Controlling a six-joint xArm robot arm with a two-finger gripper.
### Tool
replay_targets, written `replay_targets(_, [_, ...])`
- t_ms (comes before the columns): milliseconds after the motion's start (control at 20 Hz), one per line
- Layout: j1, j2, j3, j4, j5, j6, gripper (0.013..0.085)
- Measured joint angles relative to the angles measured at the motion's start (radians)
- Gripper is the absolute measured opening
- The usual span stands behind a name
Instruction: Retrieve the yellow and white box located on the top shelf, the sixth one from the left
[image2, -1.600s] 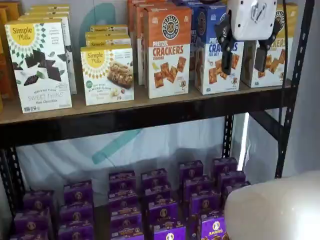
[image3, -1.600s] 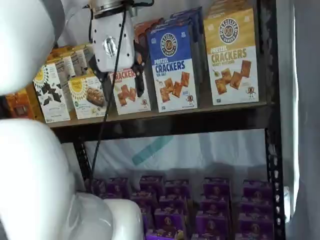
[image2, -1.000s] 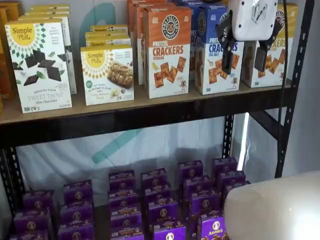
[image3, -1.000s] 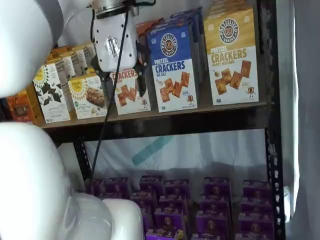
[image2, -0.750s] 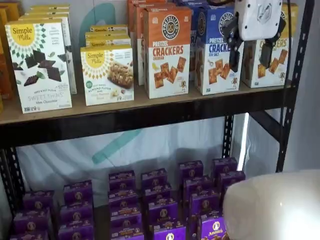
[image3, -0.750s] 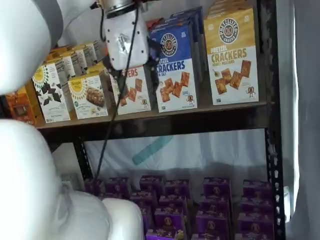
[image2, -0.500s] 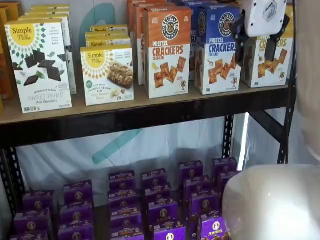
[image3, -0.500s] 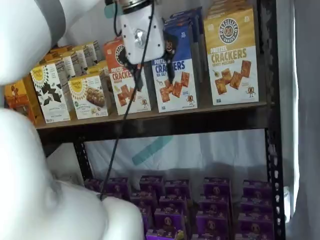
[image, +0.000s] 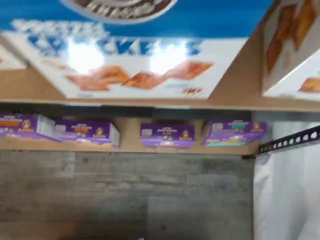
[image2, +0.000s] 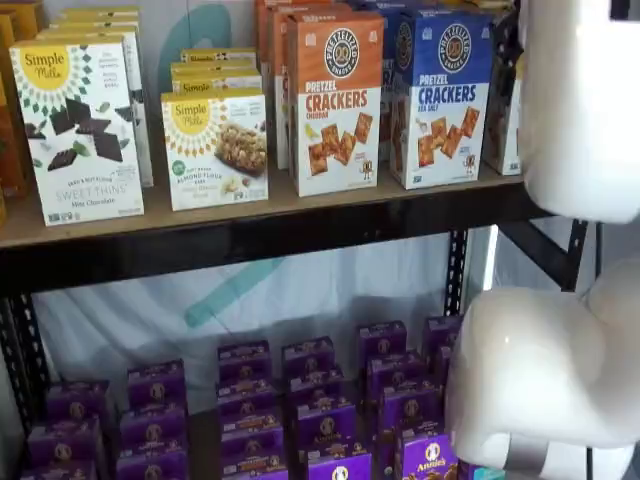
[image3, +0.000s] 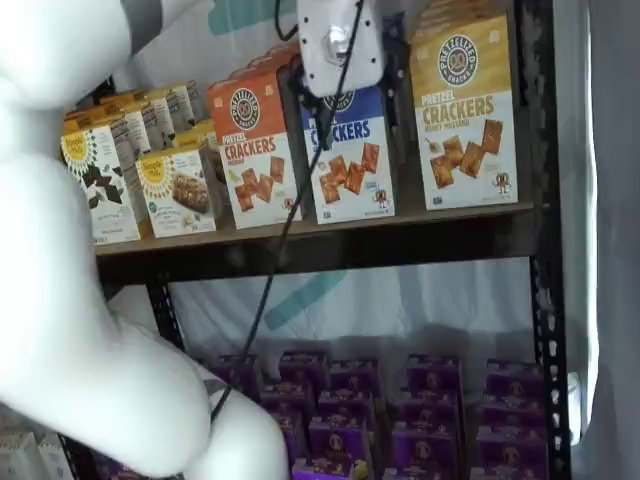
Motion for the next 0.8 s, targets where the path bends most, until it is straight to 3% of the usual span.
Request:
replay_targets(350, [-0.07, 0.068, -0.061, 0.012, -0.081, -0.066, 0.085])
replay_targets(800, [-0.119, 0.142, -0.149, 0.045, -0.082, -0.11, 0.085])
